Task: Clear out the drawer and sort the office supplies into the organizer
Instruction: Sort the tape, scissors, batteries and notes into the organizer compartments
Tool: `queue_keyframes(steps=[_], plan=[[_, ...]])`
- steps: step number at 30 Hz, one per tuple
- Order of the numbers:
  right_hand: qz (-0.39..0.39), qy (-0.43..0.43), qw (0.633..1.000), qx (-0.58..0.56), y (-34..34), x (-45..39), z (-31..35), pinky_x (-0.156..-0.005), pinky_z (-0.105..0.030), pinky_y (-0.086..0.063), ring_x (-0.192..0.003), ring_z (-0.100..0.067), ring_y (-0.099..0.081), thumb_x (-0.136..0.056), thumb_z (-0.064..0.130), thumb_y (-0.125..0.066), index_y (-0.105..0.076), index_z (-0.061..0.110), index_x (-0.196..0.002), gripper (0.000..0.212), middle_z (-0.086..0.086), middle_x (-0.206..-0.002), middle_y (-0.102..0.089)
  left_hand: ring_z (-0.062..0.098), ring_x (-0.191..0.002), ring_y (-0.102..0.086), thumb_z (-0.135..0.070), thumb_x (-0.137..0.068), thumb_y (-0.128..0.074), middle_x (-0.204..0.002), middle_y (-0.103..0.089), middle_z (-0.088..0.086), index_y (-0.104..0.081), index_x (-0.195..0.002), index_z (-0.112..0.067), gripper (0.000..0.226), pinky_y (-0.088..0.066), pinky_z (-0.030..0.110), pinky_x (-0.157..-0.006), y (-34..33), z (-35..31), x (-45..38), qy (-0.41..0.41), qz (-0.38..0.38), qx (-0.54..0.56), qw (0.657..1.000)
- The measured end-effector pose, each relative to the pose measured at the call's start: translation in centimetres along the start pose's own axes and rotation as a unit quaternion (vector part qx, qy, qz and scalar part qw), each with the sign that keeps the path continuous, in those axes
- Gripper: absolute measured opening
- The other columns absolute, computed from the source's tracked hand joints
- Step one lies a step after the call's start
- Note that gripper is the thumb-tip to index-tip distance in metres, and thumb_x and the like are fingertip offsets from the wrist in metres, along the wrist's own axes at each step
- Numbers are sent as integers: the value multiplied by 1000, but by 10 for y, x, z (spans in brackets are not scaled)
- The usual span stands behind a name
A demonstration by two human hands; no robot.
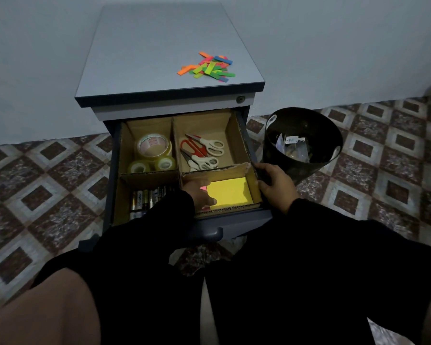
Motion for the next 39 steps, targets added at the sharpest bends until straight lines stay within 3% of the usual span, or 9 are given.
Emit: queue_keyframes(steps=[5,8,11,14,17,21,28,32,39], plan=[[-4,8,1000,4,-1,1,1,-97,-23,-36,-118,-28,-51,-88,0,-55,-50,6,-130,43,-16,-129,-50,20,-98,-46,12,-83,-59,-83,-47,1,-43,-134,0,54,-51,15,-57,-2,1,-3,0,-3,-1,1000],[-6,12,1000,12,0,1,2,-95,-20,-34,-119,-27,-49,-88,-1,-54,-50,6,-131,44,-14,-131,-49,23,-100,-46,9,-87,-53,-106,-47,9,-39,-137,3,52,-53,28,-88,-2,-2,-5,-10,10,-31,999],[-6,13,1000,13,-1,1,3,-95,-20,-34,-120,-27,-49,-88,-1,-54,-50,5,-131,44,-15,-131,-49,21,-99,-47,8,-87,-55,-92,-50,3,-42,-134,3,49,-53,15,-68,-2,-3,-2,-8,12,-39,999],[-5,12,1000,16,-1,2,3,-94,-18,-33,-120,-28,-49,-88,-1,-54,-50,6,-131,44,-15,-131,-49,25,-96,-49,7,-88,-55,-79,-47,1,-42,-134,7,48,-54,31,-87,-1,-3,-3,-2,8,-19,1000],[-5,4,1000,19,-1,3,4,-91,-16,-32,-119,-28,-49,-88,-1,-54,-50,6,-131,44,-16,-131,-49,25,-97,-50,9,-85,-59,-94,-53,9,-44,-133,2,51,-54,19,-65,-3,-4,4,2,19,7,1000],[3,-18,1000,4,0,1,3,-89,-14,-33,-118,-27,-51,-88,0,-54,-50,6,-129,42,-15,-129,-50,30,-104,-55,4,-83,-64,-126,-52,23,-49,-130,-2,50,-50,40,-85,1,-7,10,-17,17,14,1000],[-13,-21,999,-41,11,-16,25,-94,-30,-40,-117,-26,-50,-87,6,-58,-50,8,-125,38,-13,-128,-50,14,-62,-54,-8,-91,-57,-78,-57,5,-59,-95,-8,4,-46,21,-52,38,-57,25,-127,-36,12,991],[-23,16,996,-86,25,-39,60,-92,-28,-41,-117,-23,-49,-88,1,-57,-51,6,-123,37,-11,-125,-52,5,-42,-50,-8,-90,-57,-64,-54,2,-56,-76,-15,16,-36,13,-35,72,-106,26,-187,-126,23,974],[-44,83,992,-87,43,-96,115,-103,-33,-41,-121,-21,-48,-88,6,-58,-50,12,-126,39,-9,-131,-50,18,-73,-58,-14,-86,-63,-72,-62,3,-70,-87,-9,9,-48,24,-73,125,-173,25,-285,-264,-18,921]])
Point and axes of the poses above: each hand's wrist, its own x-axis away from the middle knuckle, its own y-axis out of the back of the hand, z = x × y, the point moved 6 cm from there along -x, towards the middle knuckle
